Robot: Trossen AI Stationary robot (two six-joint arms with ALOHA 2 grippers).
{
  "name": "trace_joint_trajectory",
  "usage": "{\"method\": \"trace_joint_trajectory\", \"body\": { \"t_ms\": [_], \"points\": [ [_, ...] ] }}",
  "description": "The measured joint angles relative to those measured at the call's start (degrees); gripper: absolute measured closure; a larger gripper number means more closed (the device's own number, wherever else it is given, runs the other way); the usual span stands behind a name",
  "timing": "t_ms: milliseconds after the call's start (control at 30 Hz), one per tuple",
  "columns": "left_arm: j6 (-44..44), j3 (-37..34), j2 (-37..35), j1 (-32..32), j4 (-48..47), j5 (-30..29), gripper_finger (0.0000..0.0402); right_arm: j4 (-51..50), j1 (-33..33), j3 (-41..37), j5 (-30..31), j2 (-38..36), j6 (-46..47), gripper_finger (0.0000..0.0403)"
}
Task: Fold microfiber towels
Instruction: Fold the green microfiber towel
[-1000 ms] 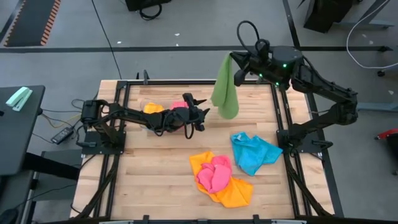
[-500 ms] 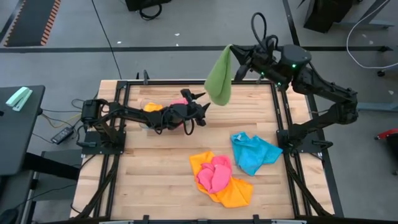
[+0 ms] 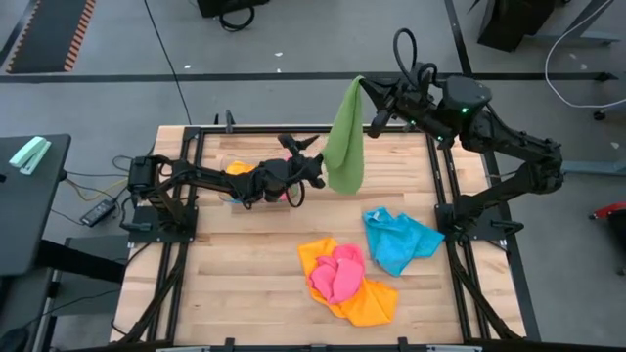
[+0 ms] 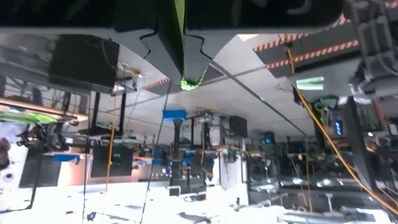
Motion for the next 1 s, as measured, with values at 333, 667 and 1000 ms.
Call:
{"method": "trace_joint_trajectory", "body": {
  "t_ms": [333,667,1000],
  "points": [
    [6.72,0.00,-0.07,-1.72,6.66,0.12,0.0237,-4.79,-0.02,-0.02,1.31,0.00,2.04,0.0397],
    [7.29,0.00,-0.07,-3.19,4.77,2.50,0.0386,-8.54,-0.02,-0.02,1.72,0.00,3.15,0.0397],
    [-2.15,-0.02,-9.46,-4.31,-15.14,3.27,0.0385,-25.06,-0.07,-0.02,3.23,-0.22,-3.68,0.0397]
  ]
}}
